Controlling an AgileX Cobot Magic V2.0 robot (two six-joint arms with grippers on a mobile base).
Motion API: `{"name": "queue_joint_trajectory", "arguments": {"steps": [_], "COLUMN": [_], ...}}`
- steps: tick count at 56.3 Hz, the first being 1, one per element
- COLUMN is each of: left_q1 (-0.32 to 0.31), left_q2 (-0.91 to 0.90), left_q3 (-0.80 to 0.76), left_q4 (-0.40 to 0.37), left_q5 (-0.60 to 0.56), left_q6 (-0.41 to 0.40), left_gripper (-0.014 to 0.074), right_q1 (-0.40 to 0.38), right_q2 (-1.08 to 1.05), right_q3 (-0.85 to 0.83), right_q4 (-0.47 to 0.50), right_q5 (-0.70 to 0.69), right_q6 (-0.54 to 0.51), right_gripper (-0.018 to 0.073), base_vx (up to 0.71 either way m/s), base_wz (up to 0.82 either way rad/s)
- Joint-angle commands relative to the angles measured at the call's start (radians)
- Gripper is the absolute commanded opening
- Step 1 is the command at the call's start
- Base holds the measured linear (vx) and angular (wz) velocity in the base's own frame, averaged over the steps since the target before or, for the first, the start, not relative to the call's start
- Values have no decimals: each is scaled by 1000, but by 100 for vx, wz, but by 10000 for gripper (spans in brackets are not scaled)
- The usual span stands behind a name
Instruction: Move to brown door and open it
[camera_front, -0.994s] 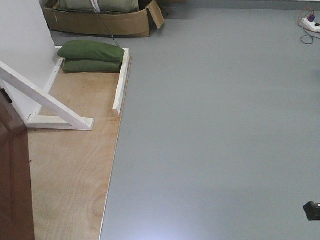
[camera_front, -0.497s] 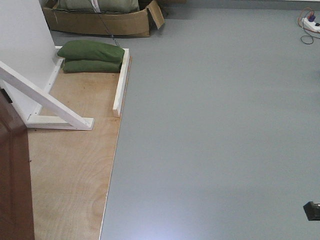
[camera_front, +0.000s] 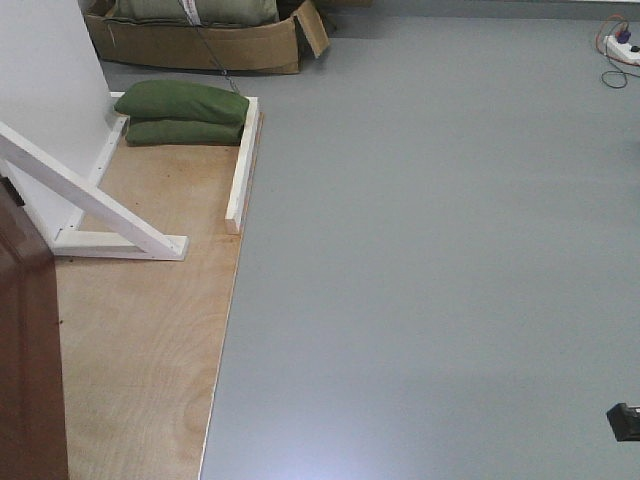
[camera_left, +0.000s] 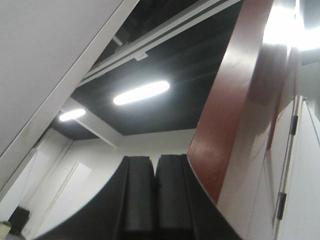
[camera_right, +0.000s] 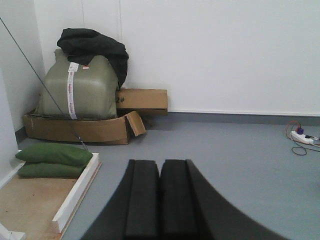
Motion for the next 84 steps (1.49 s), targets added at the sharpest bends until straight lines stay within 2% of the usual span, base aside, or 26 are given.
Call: {"name": "queue_joint_trajectory", "arguments": {"steps": [1,12,20,26,38,56,65,70,76,84], "left_q1": [2,5,35,71,166,211,211,211,211,211], "left_q2": [17,55,96,118,142,271,355,400,451,492], "left_q3": [-31,-31,-31,-32,-53,-202,-305,-361,-431,-484], "left_q4": [-13,-46,-81,-125,-151,-229,-310,-372,-434,-457], "left_q5": [-100,-151,-150,-150,-150,-150,-150,-150,-150,-150], "left_q6": [-2,-2,-2,-2,-2,-2,0,42,133,199], "left_gripper": [-3,-3,-3,-3,-3,-3,-3,-3,-3,-3], "right_q1": [-5,-5,-5,-5,-5,-5,-5,-5,-5,-5], "right_q2": [-12,-12,-12,-12,-12,-12,-12,-12,-12,-12], "right_q3": [5,5,5,5,5,5,5,5,5,5], "right_q4": [-7,-7,-7,-7,-7,-7,-7,-7,-7,-7], "right_q5": [-81,-81,-81,-81,-81,-81,-81,-81,-81,-81], "right_q6": [-5,-5,-5,-5,-5,-5,-5,-5,-5,-5], "right_gripper": [0,0,0,0,0,0,0,0,0,0], "base_vx": [0,0,0,0,0,0,0,0,0,0], "base_wz": [0,0,0,0,0,0,0,0,0,0]}}
